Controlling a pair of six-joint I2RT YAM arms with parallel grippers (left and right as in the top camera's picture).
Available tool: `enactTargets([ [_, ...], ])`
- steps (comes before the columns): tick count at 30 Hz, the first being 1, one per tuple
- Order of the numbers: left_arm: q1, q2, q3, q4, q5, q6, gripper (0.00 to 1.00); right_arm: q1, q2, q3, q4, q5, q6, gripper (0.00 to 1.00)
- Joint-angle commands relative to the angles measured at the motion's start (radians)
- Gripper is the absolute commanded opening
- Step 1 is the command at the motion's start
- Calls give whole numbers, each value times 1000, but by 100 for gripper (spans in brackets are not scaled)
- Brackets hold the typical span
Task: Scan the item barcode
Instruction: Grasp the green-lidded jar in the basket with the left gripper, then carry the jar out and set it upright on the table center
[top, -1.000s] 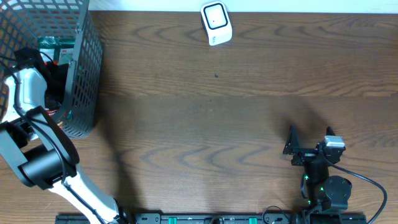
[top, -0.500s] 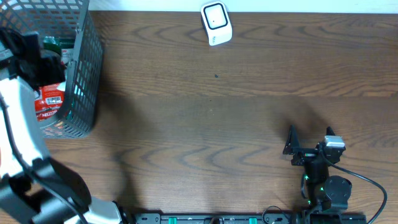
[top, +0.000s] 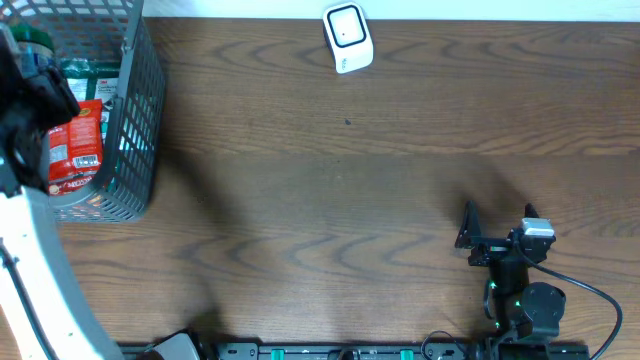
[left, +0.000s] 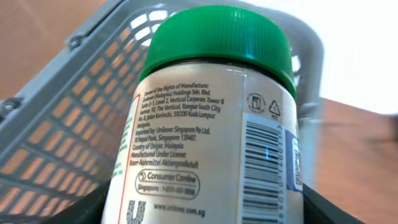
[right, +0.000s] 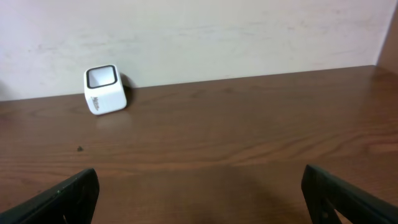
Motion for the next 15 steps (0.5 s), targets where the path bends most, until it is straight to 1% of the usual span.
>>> enactTargets([
  [1,-11,-48,34,-6,182,-109,58,1,-2,-1,-3,2,-6,99],
  [3,-38,-63,34,-41,250,-159,57,1,-2,-1,-3,2,-6,99],
  [5,-76,-69,34,-80,274,-187,57,1,-2,-1,-3,2,-6,99],
  [10,-239,-70,22,-163,272,-205,57,1,-2,-1,-3,2,-6,99],
  [12,-325,-67,6,-176,246,-231,57,1,-2,-1,-3,2,-6,99],
  [15,-436,-57,-17,-184,156,-276,57,1,-2,-1,-3,2,-6,99],
])
